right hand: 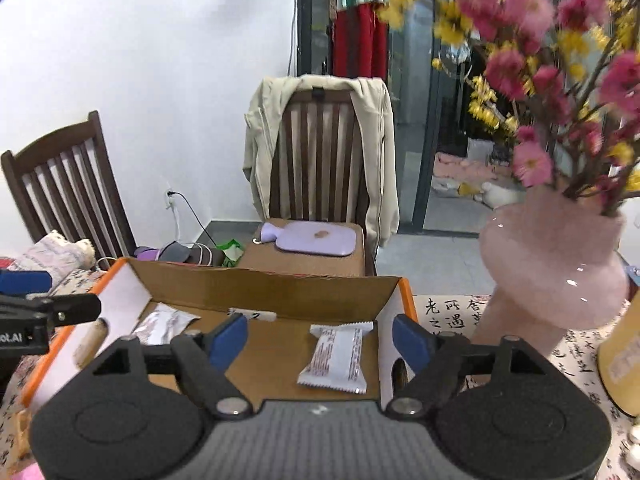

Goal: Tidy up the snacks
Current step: 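Open the right gripper over the box while the left gripper releases its packet, then withdraw both grippers from the box back toward the snack pile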

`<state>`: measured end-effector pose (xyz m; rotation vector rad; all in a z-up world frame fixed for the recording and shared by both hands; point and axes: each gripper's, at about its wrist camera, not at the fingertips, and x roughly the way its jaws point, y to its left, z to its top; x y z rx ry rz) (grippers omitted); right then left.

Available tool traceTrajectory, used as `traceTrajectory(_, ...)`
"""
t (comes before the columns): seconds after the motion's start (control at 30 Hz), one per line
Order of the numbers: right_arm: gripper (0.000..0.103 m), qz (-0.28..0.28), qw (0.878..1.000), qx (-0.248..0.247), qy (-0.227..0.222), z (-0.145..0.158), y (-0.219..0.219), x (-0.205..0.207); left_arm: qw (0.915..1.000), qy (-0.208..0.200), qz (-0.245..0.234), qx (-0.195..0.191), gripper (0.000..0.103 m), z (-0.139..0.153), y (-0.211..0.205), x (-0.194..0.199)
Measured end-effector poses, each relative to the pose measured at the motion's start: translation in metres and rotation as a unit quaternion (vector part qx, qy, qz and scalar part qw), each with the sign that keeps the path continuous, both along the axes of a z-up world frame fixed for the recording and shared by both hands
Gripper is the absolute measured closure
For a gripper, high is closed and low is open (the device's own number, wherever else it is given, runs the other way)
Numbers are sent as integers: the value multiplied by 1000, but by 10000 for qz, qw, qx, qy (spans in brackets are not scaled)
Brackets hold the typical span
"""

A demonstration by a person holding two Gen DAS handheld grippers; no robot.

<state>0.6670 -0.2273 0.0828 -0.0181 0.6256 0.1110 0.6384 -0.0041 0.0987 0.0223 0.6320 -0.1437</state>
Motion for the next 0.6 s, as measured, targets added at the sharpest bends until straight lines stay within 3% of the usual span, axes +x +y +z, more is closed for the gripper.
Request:
traceTrajectory(0.3,21,32,9994,259,-248,17,11,-92,9992,-320,-249,-68,15,24,18,-111)
traceTrajectory(0.6,16,-27,9973,466,-560,22,23,-213,9962,-726,-455,-169,8,39,60,-243)
